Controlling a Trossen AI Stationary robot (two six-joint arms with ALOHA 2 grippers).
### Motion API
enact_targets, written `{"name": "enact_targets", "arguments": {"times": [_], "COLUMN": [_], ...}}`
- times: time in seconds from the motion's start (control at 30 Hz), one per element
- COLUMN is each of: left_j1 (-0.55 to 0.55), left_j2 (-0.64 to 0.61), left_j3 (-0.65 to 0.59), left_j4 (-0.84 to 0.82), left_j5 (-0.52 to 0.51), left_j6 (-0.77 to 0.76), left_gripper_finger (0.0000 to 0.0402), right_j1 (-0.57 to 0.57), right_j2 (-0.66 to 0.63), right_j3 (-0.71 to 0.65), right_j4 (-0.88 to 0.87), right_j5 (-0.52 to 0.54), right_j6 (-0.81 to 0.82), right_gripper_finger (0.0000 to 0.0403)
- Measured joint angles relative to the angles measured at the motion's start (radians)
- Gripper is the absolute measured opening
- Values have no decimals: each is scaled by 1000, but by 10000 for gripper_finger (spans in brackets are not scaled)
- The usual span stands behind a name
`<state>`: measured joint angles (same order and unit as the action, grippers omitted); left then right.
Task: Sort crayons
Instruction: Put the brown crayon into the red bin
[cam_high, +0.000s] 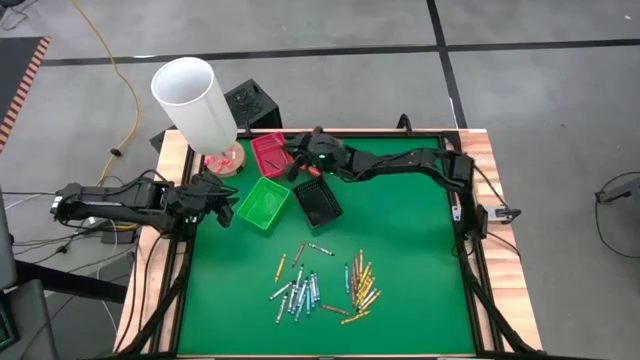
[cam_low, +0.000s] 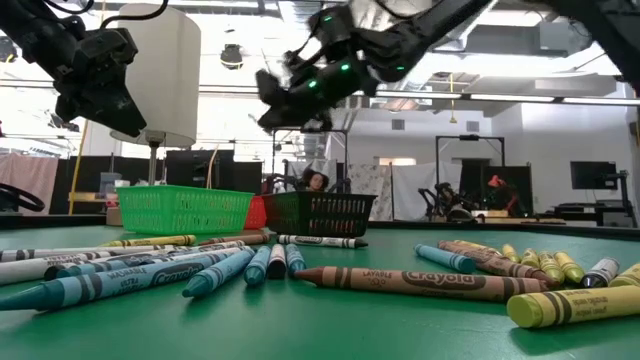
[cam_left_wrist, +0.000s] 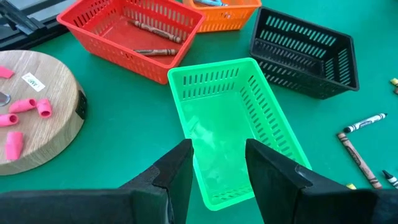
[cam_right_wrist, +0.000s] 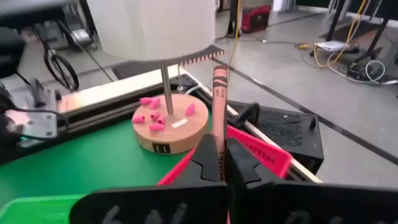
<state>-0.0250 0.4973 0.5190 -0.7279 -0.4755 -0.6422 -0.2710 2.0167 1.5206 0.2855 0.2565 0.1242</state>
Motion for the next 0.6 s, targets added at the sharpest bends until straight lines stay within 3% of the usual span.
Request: {"name": "enact_targets", "arguments": {"times": [0.3, 0.6], "left_j1": [0, 0], "left_j2": [0, -1], "left_j3": [0, 0], "left_j4": [-1, -1], "left_j5": [1, -76], "left_j6": [-6, -5], "left_gripper_finger": [137, 137], "right_j1": [-21, -32], "right_j2": [234, 383], "right_j3": [341, 488], "right_j4": [-214, -335], "right_j5": [0, -21], "right_j6": [23, 57], "right_gripper_finger": [2, 3]}}
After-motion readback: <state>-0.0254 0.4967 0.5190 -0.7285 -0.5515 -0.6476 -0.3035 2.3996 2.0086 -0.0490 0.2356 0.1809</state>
